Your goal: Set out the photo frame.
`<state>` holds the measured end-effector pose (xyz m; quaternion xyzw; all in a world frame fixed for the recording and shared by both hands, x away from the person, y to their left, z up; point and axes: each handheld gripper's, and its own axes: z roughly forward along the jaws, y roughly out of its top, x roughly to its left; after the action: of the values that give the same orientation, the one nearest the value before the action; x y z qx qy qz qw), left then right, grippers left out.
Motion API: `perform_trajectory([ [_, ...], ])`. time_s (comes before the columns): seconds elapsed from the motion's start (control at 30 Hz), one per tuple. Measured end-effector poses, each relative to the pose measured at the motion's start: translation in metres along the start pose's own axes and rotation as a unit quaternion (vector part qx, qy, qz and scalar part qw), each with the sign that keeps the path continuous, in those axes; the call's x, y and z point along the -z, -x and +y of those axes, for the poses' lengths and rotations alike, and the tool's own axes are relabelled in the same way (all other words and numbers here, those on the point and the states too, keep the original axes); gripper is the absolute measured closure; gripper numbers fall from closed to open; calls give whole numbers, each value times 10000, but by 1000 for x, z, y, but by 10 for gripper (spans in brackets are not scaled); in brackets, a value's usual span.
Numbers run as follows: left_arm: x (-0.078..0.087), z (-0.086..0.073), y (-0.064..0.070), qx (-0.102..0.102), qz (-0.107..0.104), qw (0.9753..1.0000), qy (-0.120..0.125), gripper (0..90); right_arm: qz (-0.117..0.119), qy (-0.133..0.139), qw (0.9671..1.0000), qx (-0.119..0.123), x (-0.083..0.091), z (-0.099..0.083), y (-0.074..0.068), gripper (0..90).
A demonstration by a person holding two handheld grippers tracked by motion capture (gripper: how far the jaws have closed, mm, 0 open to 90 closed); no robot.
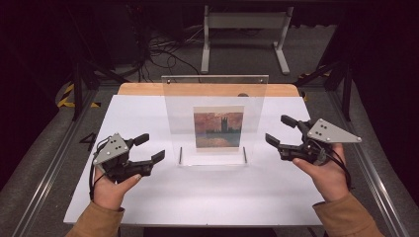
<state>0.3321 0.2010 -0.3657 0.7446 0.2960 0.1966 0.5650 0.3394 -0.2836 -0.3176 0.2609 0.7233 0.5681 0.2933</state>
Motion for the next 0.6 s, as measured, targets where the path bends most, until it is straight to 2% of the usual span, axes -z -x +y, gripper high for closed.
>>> perform_trajectory([
  [0.2,20,-9,1,-7,94,9999,-129,208,-32,-33,9998,-189,21,-6,1,237],
  [0.4,30,-16,-2,69,199,9995,-249,169,-110,-131,9990,-423,35,-15,4,214],
  [0.47,32,-24,-6,160,139,9993,-319,146,-111,-314,9980,-535,40,-22,7,181],
  [0.57,34,-31,-9,141,184,9989,-411,118,-145,-549,9966,-593,43,-31,8,165],
  [0.6,35,-38,-11,164,285,9984,-452,109,-150,-568,9964,-612,43,-34,9,156],
])
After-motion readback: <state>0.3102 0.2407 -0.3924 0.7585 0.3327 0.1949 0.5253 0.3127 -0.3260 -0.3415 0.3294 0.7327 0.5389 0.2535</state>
